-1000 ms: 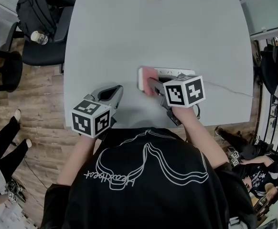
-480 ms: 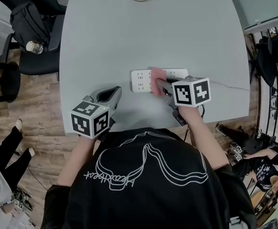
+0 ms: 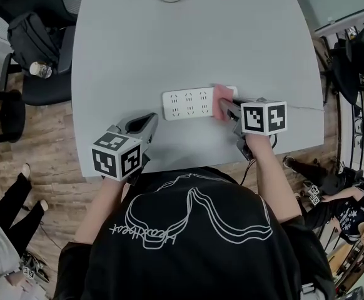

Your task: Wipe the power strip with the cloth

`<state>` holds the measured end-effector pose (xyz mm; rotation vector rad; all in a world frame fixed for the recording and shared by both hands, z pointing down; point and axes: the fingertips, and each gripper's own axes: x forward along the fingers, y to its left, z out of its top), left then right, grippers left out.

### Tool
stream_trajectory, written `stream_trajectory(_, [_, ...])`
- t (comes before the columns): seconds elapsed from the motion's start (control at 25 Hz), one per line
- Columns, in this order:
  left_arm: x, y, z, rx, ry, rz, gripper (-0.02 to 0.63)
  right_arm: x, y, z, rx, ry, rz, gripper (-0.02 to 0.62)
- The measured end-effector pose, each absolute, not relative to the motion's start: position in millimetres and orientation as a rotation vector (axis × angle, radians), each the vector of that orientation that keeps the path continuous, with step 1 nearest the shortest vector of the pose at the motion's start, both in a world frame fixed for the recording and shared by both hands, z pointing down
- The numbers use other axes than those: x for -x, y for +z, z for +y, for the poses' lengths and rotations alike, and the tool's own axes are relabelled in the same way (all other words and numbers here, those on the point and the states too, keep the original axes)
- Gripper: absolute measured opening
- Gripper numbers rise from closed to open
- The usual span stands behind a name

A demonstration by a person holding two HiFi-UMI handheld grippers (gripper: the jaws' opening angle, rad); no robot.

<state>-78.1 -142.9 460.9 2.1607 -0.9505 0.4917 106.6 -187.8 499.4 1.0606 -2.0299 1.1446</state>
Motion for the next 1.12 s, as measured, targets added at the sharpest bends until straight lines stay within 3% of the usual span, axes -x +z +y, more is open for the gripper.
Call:
stream_trajectory(0.44, [60.4,460.4,-139.1,-2.164,0.497,-0.925,0.012,-154.8,500.0,-186.3,-1.127,1.141,-2.009,0.031])
stream_trajectory(1.12, [68.6,464.7,-125.3,-2.069,0.493,-0.96,0.012,-140.5,463.5,-180.4,-1.172,1.08,-2.377,0.034])
